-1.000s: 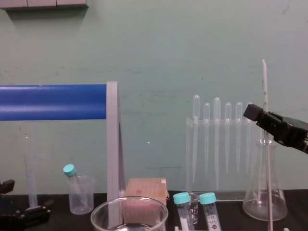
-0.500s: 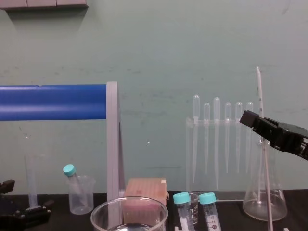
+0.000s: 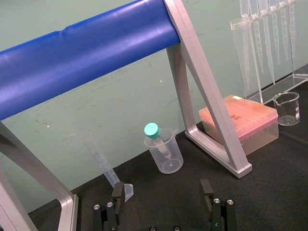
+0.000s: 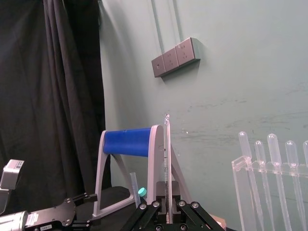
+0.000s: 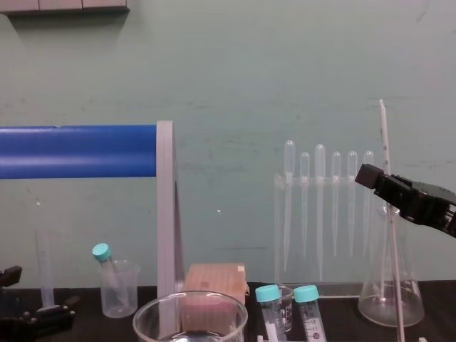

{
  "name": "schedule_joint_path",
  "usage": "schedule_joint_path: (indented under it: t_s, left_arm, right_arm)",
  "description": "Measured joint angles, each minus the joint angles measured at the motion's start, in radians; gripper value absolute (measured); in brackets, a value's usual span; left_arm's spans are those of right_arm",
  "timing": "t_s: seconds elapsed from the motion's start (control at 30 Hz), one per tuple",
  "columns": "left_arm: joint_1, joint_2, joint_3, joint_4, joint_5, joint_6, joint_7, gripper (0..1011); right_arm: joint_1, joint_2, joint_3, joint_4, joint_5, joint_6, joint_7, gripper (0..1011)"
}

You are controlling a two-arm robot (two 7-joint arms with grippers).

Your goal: Hold the thermometer with one hand and immerse one end into the beaker, then reinsert it into the test tube rack.

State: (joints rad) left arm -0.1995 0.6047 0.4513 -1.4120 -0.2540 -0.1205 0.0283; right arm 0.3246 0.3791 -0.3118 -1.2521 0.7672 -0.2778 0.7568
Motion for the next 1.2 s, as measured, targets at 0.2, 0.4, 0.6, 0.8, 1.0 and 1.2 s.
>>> schedule_joint_path:
  t_s: [0.2,0.4,0.6,0.8,1.0,1.2]
  left_arm:
    - [0.0,0.0,0.0,0.0,0.0,0.0,0.0,1008]
    - [0.0,0.0,0.0,0.0,0.0,0.0,0.0,1008]
    - [0.0,0.0,0.0,0.0,0.0,0.0,0.0,1008]
    - [0.0,0.0,0.0,0.0,0.0,0.0,0.0,1008]
    - [0.0,0.0,0.0,0.0,0.0,0.0,0.0,1008]
    - [0.0,0.0,0.0,0.0,0.0,0.0,0.0,1008]
  right_arm:
    - [0.0,0.0,0.001,0.0,0.001,0.0,0.001,55]
    - [0.0,0.0,0.001,0.0,0.001,0.0,0.002,112]
    - [0.0,0.0,0.001,0.0,0.001,-0.001,0.003,302]
    - [0.0,0.0,0.001,0.0,0.001,-0.001,0.003,463]
    - [0.0,0.0,0.001,0.0,0.001,-0.001,0.003,666]
    - [0.0,0.0,0.001,0.0,0.001,-0.001,0.003,855]
